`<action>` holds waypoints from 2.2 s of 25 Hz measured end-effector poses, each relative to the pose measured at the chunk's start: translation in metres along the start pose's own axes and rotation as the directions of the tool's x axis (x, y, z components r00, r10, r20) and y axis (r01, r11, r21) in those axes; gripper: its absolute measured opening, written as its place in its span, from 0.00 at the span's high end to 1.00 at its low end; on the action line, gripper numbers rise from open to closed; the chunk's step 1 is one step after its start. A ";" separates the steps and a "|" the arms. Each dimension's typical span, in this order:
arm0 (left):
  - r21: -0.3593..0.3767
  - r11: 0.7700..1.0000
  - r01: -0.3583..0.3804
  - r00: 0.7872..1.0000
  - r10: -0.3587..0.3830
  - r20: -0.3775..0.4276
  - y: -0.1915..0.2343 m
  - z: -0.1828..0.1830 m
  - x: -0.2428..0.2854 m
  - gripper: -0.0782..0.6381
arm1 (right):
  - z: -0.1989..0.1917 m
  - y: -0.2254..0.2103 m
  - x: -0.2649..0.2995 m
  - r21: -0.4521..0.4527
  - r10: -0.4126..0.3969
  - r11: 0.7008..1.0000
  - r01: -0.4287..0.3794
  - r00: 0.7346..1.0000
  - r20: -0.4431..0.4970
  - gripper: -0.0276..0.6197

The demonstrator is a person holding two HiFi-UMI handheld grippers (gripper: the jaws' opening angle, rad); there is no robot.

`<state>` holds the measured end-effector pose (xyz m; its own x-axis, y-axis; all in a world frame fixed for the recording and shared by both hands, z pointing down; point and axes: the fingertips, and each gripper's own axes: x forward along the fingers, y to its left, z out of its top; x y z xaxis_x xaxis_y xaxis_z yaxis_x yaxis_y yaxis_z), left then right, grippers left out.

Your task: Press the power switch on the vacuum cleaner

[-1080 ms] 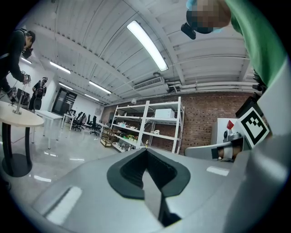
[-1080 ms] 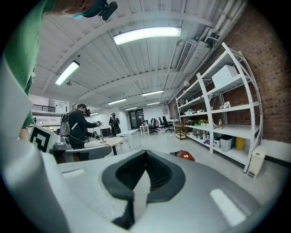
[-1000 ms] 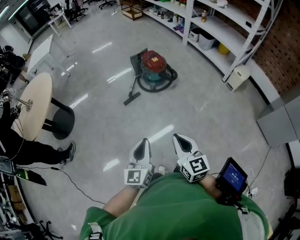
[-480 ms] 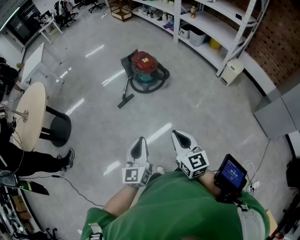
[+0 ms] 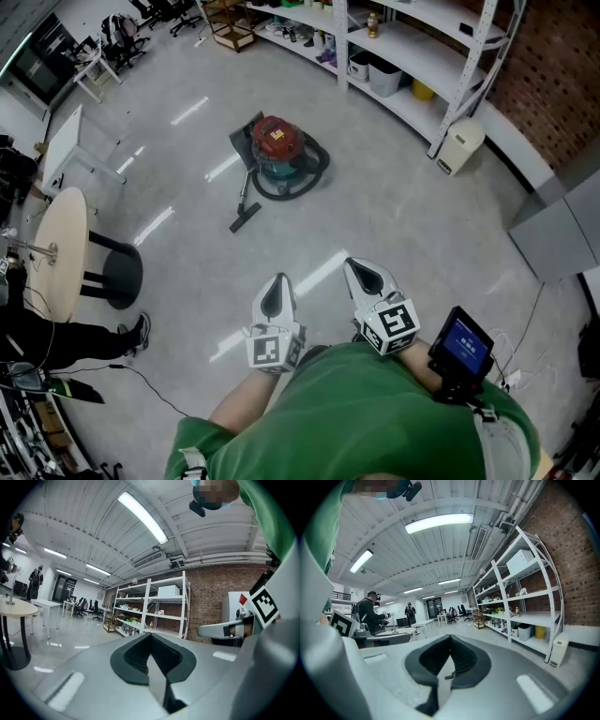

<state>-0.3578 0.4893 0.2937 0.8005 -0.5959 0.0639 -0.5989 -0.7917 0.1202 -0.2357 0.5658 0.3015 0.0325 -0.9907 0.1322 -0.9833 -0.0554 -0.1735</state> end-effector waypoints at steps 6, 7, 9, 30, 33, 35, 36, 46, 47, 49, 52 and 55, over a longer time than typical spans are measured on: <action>0.071 0.997 0.008 1.000 -0.009 0.010 -0.034 0.000 0.039 0.88 | 0.008 -0.049 0.003 0.015 0.019 1.000 -0.019 1.000 0.013 0.96; 0.079 0.997 0.011 1.000 -0.012 0.011 -0.039 0.000 0.045 0.88 | 0.009 -0.056 0.003 0.014 0.023 1.000 -0.024 1.000 0.011 0.95; 0.094 0.995 0.016 1.000 -0.017 0.012 -0.050 0.001 0.055 0.88 | 0.010 -0.067 0.002 0.010 0.034 0.999 -0.035 0.999 0.004 0.95; 0.013 0.990 0.139 0.990 -0.138 -0.022 -0.093 -0.013 0.168 0.88 | 0.022 -0.176 0.033 0.046 -0.033 0.998 0.034 0.999 -0.017 0.95; -0.003 0.990 0.144 0.990 -0.144 0.000 -0.085 -0.011 0.196 0.88 | 0.029 -0.192 0.053 0.037 -0.042 0.998 0.043 0.999 -0.019 0.95; 0.000 0.990 0.142 0.990 -0.142 0.002 -0.076 -0.008 0.214 0.88 | 0.034 -0.201 0.070 0.030 -0.045 0.999 0.046 0.999 -0.017 0.95; 0.003 0.990 0.143 0.990 -0.143 0.008 -0.070 -0.006 0.222 0.88 | 0.037 -0.204 0.079 0.027 -0.046 0.999 0.047 0.999 -0.017 0.95; -0.008 0.990 0.138 0.990 -0.137 0.042 -0.014 0.012 0.285 0.88 | 0.060 -0.218 0.163 0.008 -0.056 0.998 0.056 0.998 0.001 0.95; -0.003 0.991 0.133 0.990 -0.133 0.042 -0.009 0.009 0.289 0.88 | 0.062 -0.220 0.170 0.006 -0.056 0.998 0.056 0.998 0.003 0.95; -0.014 0.992 0.123 0.992 -0.122 0.038 -0.001 0.007 0.299 0.88 | 0.064 -0.225 0.182 0.006 -0.056 0.998 0.056 0.998 0.001 0.95; -0.044 0.994 0.098 0.995 -0.098 0.021 0.007 0.006 0.310 0.88 | 0.065 -0.231 0.194 0.001 -0.049 0.999 0.049 0.999 -0.007 0.95; -0.061 0.995 0.073 0.997 -0.073 0.017 0.011 0.006 0.322 0.88 | 0.067 -0.242 0.206 -0.002 -0.038 0.999 0.038 0.999 -0.015 0.95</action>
<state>-0.1065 0.2884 0.3099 0.8414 -0.5390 0.0387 -0.5361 -0.8236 0.1850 0.0205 0.3667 0.3053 0.0669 -0.9858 0.1537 -0.9816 -0.0926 -0.1668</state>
